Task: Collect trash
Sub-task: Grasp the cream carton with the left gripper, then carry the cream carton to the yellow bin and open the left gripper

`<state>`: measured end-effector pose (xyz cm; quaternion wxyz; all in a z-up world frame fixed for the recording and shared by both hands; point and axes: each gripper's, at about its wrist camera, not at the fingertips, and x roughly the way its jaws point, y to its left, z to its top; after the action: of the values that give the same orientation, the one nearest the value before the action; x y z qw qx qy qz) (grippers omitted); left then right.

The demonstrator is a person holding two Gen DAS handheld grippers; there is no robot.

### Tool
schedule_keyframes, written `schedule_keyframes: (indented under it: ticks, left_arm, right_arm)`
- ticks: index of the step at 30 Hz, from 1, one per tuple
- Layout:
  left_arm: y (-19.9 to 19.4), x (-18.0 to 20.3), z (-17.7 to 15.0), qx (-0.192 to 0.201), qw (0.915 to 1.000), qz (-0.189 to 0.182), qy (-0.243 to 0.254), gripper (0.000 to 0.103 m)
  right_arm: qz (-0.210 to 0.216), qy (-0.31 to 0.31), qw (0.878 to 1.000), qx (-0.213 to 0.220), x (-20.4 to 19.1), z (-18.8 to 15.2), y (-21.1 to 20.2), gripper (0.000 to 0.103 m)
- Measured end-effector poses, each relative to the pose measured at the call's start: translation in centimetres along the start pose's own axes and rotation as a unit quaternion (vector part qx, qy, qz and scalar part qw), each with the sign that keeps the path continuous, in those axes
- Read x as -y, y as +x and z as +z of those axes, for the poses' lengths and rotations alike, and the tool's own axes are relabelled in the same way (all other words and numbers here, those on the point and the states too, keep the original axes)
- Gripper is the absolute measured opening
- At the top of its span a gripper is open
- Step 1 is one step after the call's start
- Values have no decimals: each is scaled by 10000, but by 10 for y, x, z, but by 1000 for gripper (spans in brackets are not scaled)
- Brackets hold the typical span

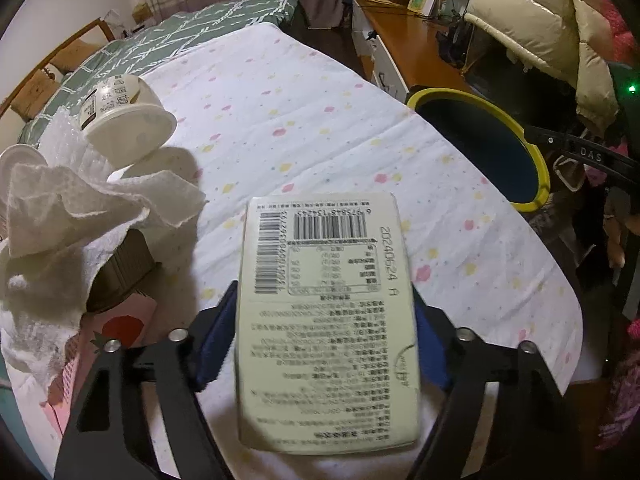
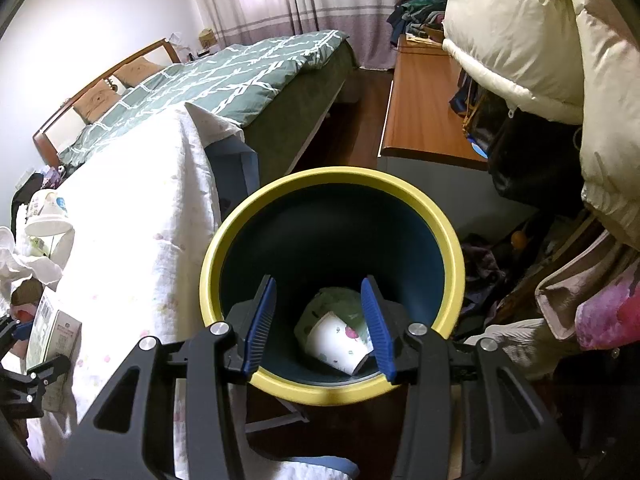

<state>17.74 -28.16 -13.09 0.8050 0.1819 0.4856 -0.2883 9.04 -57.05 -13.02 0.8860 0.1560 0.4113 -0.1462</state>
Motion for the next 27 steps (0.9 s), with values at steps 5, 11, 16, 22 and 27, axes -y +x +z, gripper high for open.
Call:
schedule_keyframes:
  ticks: [5, 11, 16, 22, 27]
  left_arm:
    - [-8, -1, -6, 112, 9999, 38, 39, 71]
    - [-31, 1, -7, 384, 9992, 50, 67, 71]
    - [-45, 13, 5, 560, 9982, -23, 193, 71]
    - [-44, 38, 27, 638, 9967, -163, 473, 71]
    - [-36, 67, 52, 634, 9949, -344, 700, 71]
  right_arm:
    - [8, -23, 10000, 94, -2, -4, -9, 43]
    - [-18, -33, 9995, 309, -2, -17, -30, 43]
    - [-39, 63, 9991, 425, 6, -34, -49, 43]
    - [-118, 86, 9986, 509, 11, -61, -71, 43]
    - [-170, 219, 9981, 552, 24, -76, -81, 43]
